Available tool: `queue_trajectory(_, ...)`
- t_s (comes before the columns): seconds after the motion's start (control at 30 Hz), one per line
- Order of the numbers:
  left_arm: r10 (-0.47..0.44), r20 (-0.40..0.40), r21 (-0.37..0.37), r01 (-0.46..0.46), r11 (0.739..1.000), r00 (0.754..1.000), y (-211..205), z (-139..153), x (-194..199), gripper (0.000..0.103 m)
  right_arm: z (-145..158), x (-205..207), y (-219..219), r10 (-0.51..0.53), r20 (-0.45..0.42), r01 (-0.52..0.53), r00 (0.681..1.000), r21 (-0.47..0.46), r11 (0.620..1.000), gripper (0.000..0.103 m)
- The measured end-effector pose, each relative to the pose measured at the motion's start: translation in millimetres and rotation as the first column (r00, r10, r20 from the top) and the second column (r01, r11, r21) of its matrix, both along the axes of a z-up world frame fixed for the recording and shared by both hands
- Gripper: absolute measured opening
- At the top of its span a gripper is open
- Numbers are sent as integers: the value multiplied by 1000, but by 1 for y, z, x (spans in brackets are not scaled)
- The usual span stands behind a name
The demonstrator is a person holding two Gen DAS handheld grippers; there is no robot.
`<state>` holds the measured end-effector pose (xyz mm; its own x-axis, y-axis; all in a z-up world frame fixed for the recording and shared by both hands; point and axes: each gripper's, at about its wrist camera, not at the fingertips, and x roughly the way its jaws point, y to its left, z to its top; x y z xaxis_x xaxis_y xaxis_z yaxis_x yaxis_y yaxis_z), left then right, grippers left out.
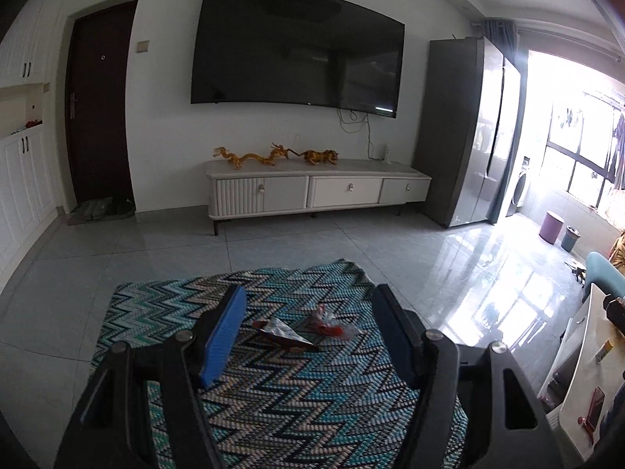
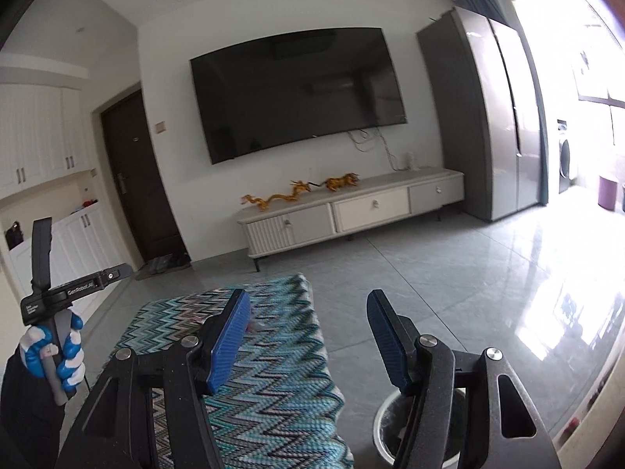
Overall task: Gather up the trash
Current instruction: 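Move both tools back over the last trash on the rug, then grasp the silver-and-red wrapper with the left tool while the right tool grasps the clear red-tinged bag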
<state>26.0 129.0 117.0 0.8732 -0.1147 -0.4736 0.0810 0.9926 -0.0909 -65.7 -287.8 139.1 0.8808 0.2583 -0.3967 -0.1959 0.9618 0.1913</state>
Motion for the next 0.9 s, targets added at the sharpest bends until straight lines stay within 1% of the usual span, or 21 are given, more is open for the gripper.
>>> queue_trajectory(0.1, 44, 19, 5, -44, 999, 999, 20, 16, 5, 66, 12, 11, 15, 46, 19, -45, 999, -10, 999, 60)
queue_trajectory(0.17, 68, 24, -4, -67, 998, 997, 32, 22, 12, 66, 18, 20, 23, 75, 27, -75, 997, -10, 997, 60)
queue_trajectory(0.27, 88, 13, -25, -88, 996, 996, 43, 23, 28, 66, 21, 43, 39, 119, 35, -118, 992, -15, 993, 60)
queue_trajectory(0.33, 102, -6, -39, -102, 994, 995, 47, 14, 41, 66, 14, 67, 50, 136, 23, -136, 990, -23, 990, 60)
queue_trajectory(0.43, 98, -70, -77, -104, 992, 993, 49, -13, 66, 66, -4, 96, 64, 162, -3, -162, 987, -30, 986, 60)
queue_trajectory(0.57, 72, -187, -102, -92, 991, 980, 41, -67, 103, 67, -45, 140, 87, 193, -81, -196, 978, -35, 980, 60)
queue_trajectory(0.7, 56, -312, -108, -94, 990, 948, 27, -127, 138, 67, -95, 183, 107, 220, -178, -230, 959, -37, 973, 60)
queue_trajectory(0.8, 52, -383, -120, -105, 987, 922, 20, -164, 162, 67, -128, 208, 121, 234, -233, -250, 944, -42, 967, 60)
queue_trajectory(0.9, 58, -423, -116, -118, 986, 904, 14, -190, 178, 67, -152, 229, 135, 253, -279, -275, 926, -40, 961, 60)
